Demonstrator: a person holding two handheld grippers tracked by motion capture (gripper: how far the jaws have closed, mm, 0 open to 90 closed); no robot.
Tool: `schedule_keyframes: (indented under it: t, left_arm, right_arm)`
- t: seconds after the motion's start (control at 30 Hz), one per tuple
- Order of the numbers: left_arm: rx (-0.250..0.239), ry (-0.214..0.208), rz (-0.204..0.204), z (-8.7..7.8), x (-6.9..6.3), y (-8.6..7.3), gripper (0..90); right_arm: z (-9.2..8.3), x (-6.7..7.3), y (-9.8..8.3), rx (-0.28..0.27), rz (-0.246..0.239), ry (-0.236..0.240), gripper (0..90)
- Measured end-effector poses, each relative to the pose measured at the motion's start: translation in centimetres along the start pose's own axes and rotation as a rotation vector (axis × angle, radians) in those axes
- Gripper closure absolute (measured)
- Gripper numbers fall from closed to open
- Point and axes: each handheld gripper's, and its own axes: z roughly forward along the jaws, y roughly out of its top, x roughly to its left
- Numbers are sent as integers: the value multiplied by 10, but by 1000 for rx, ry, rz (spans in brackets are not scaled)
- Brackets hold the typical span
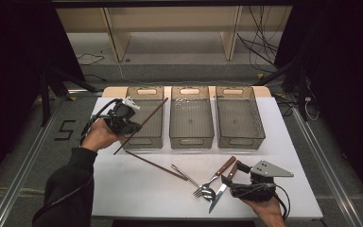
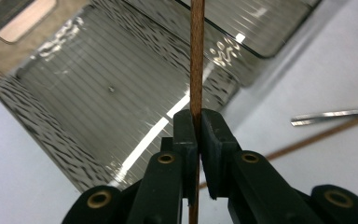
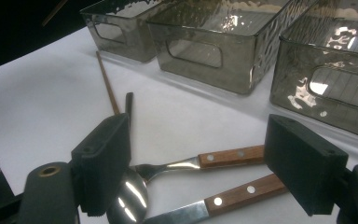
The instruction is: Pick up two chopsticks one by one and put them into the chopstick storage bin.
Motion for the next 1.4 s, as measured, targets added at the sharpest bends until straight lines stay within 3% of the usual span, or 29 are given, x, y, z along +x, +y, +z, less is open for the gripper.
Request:
schedule_keyframes:
  t: [0.1, 0.67, 0.93, 1.4]
  left_arm:
    - [-1, 24, -17, 1, 7, 7, 843]
    - [-61, 61, -91, 17, 44, 34, 842]
    - [-73, 90, -123, 28, 54, 33, 842]
    - [-40, 118, -177, 50, 64, 26, 841]
  right_arm:
    - [0, 0, 0, -1, -1, 0, 238]
    - [-1, 0, 0, -8, -1, 3, 238]
    - [-1, 0, 0, -9, 1, 4, 237]
    - [-2, 1, 0, -8, -3, 6, 237]
